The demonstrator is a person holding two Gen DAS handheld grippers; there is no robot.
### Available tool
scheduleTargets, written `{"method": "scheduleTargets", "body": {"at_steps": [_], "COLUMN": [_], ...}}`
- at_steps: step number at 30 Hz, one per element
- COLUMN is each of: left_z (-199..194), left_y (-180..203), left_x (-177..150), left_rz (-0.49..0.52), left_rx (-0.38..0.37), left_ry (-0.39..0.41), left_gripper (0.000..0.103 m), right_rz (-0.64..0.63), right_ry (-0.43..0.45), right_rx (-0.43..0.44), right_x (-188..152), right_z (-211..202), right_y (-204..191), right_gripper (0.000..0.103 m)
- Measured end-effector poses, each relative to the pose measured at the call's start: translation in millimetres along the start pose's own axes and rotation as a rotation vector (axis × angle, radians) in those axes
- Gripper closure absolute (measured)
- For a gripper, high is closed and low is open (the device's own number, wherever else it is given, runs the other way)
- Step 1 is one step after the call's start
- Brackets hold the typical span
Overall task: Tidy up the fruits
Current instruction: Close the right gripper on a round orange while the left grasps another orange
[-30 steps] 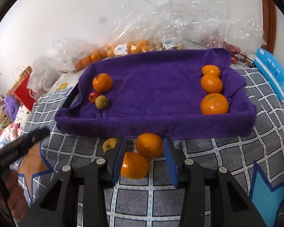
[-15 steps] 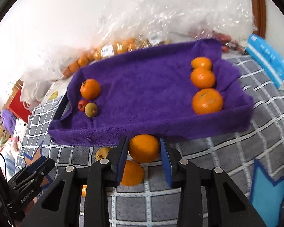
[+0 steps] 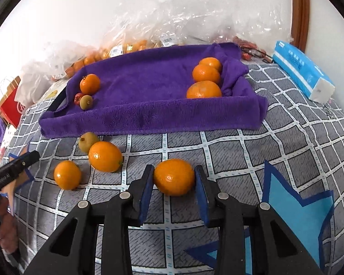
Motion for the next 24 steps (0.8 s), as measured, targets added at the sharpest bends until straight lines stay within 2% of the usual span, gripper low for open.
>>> {"method": "scheduleTargets", "body": {"at_steps": [5, 8, 12, 16, 19, 24], "left_z": [-2, -7, -22, -22, -13, 7], "left_y": [3, 17, 61, 106, 121, 120], "left_x": [-3, -12, -25, -36, -41, -45], "left_rz": [0.025, 0.062, 0.135, 0.208, 0.218, 0.167], "left_rx": [-0.008, -0.048, -0.148, -0.207, -0.193, -0.145], "left_ry": [-0.009, -0.059, -0.063, -0.074, -0.089, -0.107], "left_gripper": [0.059, 0.06, 0.057, 0.056, 0.056, 0.059], "right_rz": [0.01, -0.002, -0.002, 0.011, 0.025, 0.031], "right_ry": [0.004, 0.01, 0.029, 0.05, 0.075, 0.08], "right_rx": [0.016, 0.011, -0.053, -0.064, -0.054, -0.009], "right_x": [-1, -4, -11, -16, -16, -16], "right_z": [-3, -10, -20, -28, -33, -33], "right_y": [3, 10, 30, 41, 43, 41], "right_gripper": [0.069, 0.069, 0.069, 0.069, 0.069, 0.069]}}
Point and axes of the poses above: each gripper's, at about its wrist camera, not at the fingertips, and z roughly the way its jaws point, y to its right, x to its top, the point moved 9 cm from there along z, roughly the way its jaws point, and after that the axes turned 9 degrees about -z, right-handed, at the moved point
